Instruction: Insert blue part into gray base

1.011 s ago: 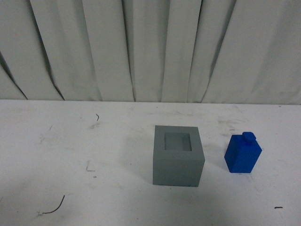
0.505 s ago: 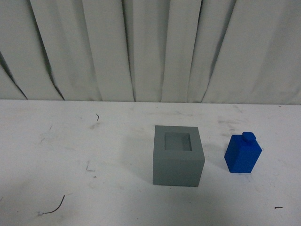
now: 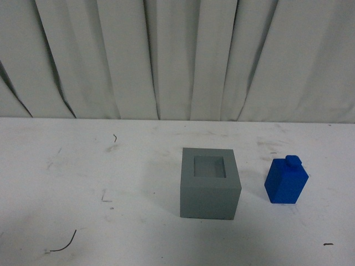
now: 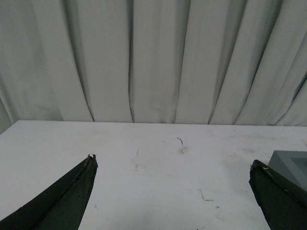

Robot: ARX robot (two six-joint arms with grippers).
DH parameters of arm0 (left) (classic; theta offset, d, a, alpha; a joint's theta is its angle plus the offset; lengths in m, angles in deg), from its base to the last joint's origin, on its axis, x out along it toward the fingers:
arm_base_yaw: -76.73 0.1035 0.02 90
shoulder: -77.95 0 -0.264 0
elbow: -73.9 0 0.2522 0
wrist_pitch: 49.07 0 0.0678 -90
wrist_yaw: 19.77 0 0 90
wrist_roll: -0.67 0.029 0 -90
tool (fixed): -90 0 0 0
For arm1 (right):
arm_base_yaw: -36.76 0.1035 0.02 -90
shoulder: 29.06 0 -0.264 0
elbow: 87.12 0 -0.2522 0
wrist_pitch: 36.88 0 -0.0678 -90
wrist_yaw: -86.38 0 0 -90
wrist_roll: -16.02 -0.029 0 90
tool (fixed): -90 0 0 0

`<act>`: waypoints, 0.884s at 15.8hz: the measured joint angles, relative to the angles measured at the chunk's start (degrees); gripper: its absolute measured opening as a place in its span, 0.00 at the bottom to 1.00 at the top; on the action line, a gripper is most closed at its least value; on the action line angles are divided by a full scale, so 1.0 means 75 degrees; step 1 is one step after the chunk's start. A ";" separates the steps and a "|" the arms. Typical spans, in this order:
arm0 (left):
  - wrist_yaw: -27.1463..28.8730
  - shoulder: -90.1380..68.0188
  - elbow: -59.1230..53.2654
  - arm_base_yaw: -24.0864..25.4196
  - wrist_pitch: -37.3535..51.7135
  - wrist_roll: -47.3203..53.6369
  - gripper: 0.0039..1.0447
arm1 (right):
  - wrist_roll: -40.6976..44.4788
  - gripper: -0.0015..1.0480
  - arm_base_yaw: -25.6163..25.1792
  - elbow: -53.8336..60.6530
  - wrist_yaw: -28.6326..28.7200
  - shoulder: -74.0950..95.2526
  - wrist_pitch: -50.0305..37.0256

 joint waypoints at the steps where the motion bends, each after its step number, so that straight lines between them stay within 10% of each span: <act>1: 0.0000 0.0000 0.0000 0.0000 0.0000 0.0000 0.94 | 0.0000 0.94 -0.0219 -0.0006 0.0163 0.0385 -0.0373; 4: 0.0000 0.0000 0.0000 0.0000 0.0000 0.0000 0.94 | -0.0009 0.94 -0.0720 -0.0096 0.0688 0.1408 -0.1390; 8: 0.0000 0.0000 0.0000 0.0000 0.0000 0.0000 0.94 | 0.0000 0.94 -0.2530 -0.3019 0.3311 0.8408 -0.6752; 14: 0.0000 0.0000 0.0000 0.0000 0.0000 0.0000 0.94 | 0.5205 0.94 -0.2366 -0.8087 0.6475 1.2397 -0.1046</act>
